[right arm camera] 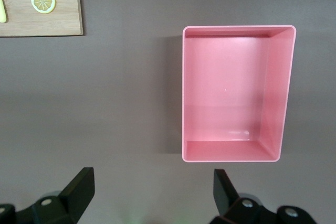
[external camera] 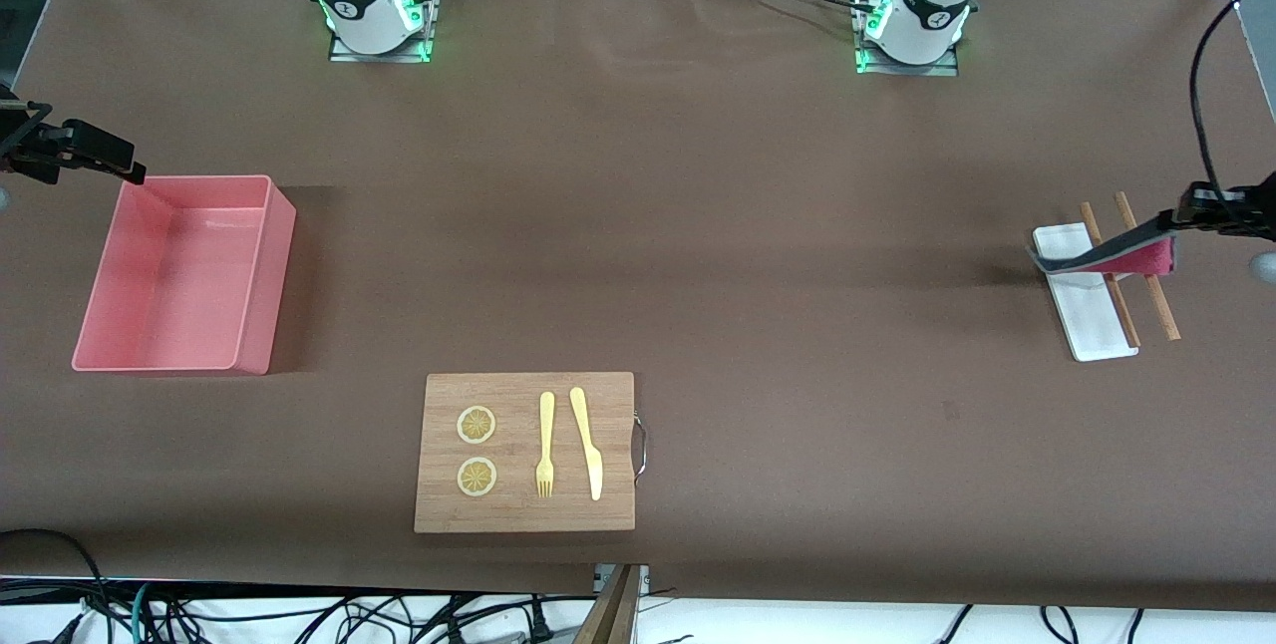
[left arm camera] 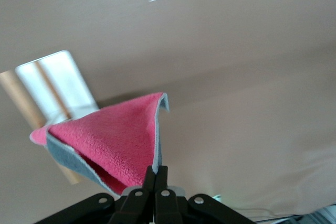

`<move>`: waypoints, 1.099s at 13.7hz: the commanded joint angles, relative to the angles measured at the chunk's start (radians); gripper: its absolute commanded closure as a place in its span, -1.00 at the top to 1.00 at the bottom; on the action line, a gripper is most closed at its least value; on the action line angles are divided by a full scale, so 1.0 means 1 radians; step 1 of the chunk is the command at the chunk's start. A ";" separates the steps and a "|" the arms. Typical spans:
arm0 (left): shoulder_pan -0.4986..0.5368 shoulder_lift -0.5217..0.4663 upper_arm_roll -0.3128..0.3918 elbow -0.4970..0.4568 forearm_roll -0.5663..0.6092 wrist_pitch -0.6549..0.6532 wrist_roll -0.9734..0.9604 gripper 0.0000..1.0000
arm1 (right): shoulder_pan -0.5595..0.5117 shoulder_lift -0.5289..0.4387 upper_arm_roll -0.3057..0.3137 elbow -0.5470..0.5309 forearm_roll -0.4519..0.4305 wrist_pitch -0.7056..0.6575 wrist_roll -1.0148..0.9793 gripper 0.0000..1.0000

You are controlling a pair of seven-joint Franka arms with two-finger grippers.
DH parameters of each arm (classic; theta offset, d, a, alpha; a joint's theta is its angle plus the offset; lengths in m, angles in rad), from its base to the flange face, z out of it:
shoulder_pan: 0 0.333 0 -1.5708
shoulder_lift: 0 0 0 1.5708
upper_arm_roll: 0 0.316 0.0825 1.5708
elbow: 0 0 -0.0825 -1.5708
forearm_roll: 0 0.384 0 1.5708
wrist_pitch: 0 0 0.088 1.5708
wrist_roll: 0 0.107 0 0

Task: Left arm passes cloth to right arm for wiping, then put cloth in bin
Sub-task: 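Lift the pink cloth with the left gripper while the right gripper approaches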

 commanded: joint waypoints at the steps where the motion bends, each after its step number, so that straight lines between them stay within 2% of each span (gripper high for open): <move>1: -0.042 0.022 -0.087 0.087 -0.097 -0.048 -0.138 -1.00 | 0.000 0.007 0.009 0.019 0.014 -0.005 -0.002 1.00; 5: -0.213 0.077 -0.100 0.176 -0.336 -0.013 -0.526 -1.00 | 0.015 0.022 0.022 0.008 0.012 -0.018 -0.016 1.00; 9: -0.370 0.141 -0.098 0.178 -0.617 0.233 -0.896 -1.00 | 0.032 0.102 0.027 -0.003 0.015 -0.026 -0.002 1.00; 10: -0.414 0.151 -0.098 0.178 -0.665 0.301 -0.953 -1.00 | 0.043 0.122 0.030 0.003 0.039 -0.014 0.010 0.98; 11: -0.454 0.164 -0.098 0.176 -0.705 0.364 -1.005 -1.00 | 0.050 0.143 0.029 0.006 0.102 0.000 0.062 0.97; 13: -0.511 0.183 -0.098 0.176 -0.807 0.468 -1.082 -1.00 | 0.054 0.186 0.030 0.006 0.223 0.043 0.287 0.98; 15: -0.548 0.186 -0.098 0.176 -0.880 0.537 -1.125 -1.00 | 0.098 0.214 0.030 0.008 0.270 0.110 0.404 0.98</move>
